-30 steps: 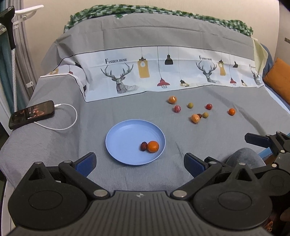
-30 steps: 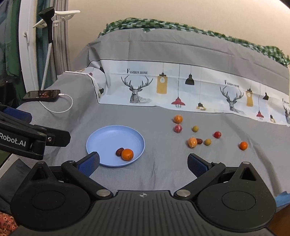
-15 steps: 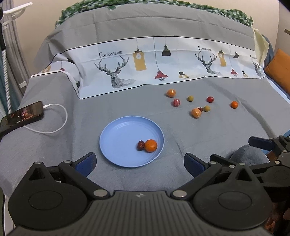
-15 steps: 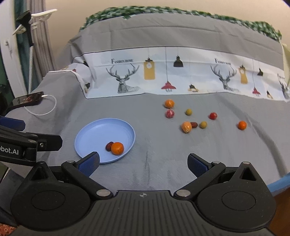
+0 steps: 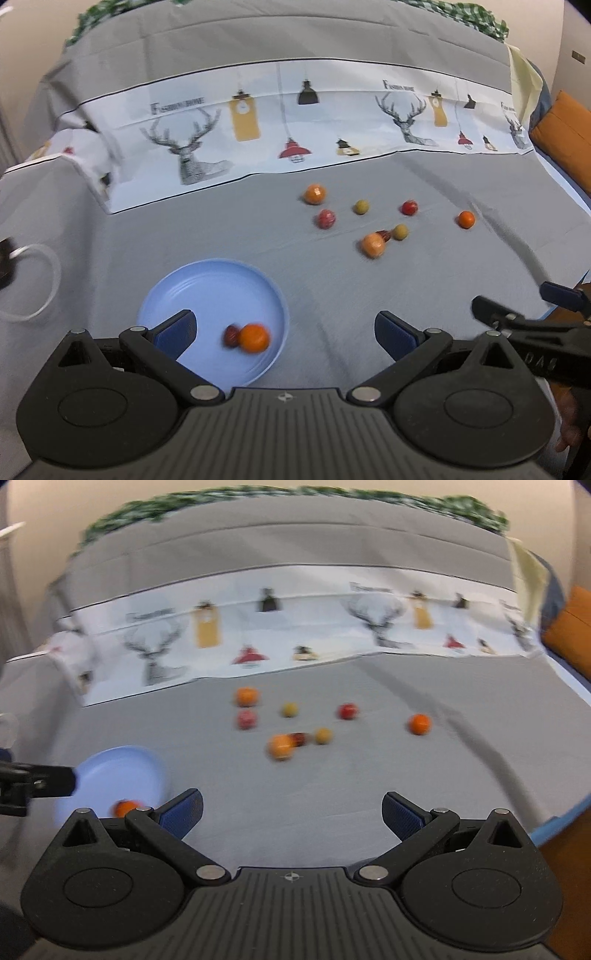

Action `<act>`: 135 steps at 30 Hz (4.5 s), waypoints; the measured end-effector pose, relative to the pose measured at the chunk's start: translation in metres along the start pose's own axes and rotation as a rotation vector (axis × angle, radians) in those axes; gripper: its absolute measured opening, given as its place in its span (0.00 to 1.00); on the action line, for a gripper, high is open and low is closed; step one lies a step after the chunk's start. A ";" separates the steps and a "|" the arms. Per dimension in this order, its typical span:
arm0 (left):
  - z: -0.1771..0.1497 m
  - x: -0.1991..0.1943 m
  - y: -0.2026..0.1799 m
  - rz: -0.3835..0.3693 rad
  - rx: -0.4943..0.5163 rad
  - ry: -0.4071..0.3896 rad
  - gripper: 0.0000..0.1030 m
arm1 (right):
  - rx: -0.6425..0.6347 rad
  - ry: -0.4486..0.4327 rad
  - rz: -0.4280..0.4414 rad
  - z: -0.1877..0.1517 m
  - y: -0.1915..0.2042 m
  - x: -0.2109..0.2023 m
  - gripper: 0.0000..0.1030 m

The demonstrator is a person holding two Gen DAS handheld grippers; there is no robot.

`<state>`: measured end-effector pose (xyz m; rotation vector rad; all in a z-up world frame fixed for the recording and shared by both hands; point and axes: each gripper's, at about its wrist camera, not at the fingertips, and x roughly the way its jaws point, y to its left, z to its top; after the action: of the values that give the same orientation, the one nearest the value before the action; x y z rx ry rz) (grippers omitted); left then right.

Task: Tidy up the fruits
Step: 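Grasp a large orange with the left tool while the right tool grasps a red fruit, then move both fruits over the blue plate and release them onto it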

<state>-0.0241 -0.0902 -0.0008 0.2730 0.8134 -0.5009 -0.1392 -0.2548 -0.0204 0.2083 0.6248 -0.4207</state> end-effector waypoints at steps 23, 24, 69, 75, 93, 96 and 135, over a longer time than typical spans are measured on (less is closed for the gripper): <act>0.083 0.289 -0.109 -0.080 0.024 0.220 1.00 | 0.036 0.157 -0.071 0.076 -0.102 0.318 0.99; 0.083 0.294 -0.108 -0.085 0.021 0.231 1.00 | 0.020 0.181 -0.060 0.077 -0.100 0.331 0.99; -0.063 -0.093 0.081 0.074 -0.168 0.021 0.35 | -0.191 -0.120 0.275 -0.018 0.084 -0.096 0.33; -0.081 -0.118 0.087 0.076 -0.186 -0.019 0.35 | -0.245 -0.136 0.304 -0.029 0.105 -0.117 0.33; -0.085 -0.127 0.095 0.066 -0.206 -0.046 0.35 | -0.284 -0.151 0.314 -0.030 0.114 -0.121 0.33; -0.084 -0.125 0.096 0.066 -0.205 -0.042 0.35 | -0.284 -0.142 0.315 -0.030 0.116 -0.118 0.33; -0.033 0.024 0.148 0.079 -0.219 0.115 0.35 | -0.332 0.075 0.333 -0.008 0.177 0.031 0.34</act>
<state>0.0469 0.0418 -0.0345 0.1316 0.9571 -0.3206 -0.0428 -0.1035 -0.0347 0.0089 0.7088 0.0144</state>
